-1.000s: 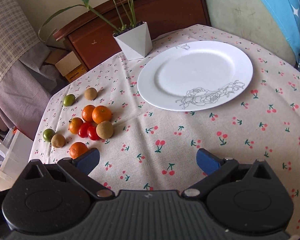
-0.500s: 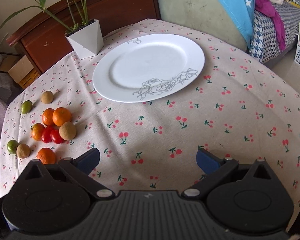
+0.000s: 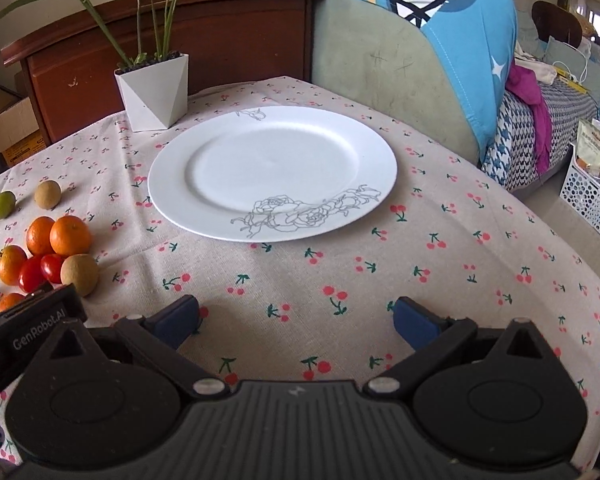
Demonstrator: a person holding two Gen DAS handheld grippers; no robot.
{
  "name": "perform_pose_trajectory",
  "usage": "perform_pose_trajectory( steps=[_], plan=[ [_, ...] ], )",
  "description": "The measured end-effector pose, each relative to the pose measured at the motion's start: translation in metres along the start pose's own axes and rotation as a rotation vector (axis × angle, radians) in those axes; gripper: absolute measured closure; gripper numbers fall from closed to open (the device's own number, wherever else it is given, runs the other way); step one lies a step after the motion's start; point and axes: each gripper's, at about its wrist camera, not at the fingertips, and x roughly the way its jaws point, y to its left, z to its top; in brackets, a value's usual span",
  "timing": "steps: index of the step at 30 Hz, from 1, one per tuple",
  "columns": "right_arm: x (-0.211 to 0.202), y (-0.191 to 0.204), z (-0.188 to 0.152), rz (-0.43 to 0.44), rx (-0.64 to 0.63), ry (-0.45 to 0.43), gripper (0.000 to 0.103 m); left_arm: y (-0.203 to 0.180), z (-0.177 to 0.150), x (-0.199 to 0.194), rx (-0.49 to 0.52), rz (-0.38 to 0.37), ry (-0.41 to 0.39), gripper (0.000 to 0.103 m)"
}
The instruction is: Organize fruits
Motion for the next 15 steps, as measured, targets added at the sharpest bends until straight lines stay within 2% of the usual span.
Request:
perform_pose_trajectory(
  steps=[3,15],
  plan=[
    [0.0023,0.0009,0.0007,-0.009,0.007,-0.014,0.001,0.0102,-0.0028,0.0000,-0.060,-0.033,0.006,0.000],
    [0.0024,0.0007,-0.0036,-0.010,0.017,-0.053,0.001,0.0080,-0.0077,-0.0050,-0.040,-0.019,0.001,0.000]
  ],
)
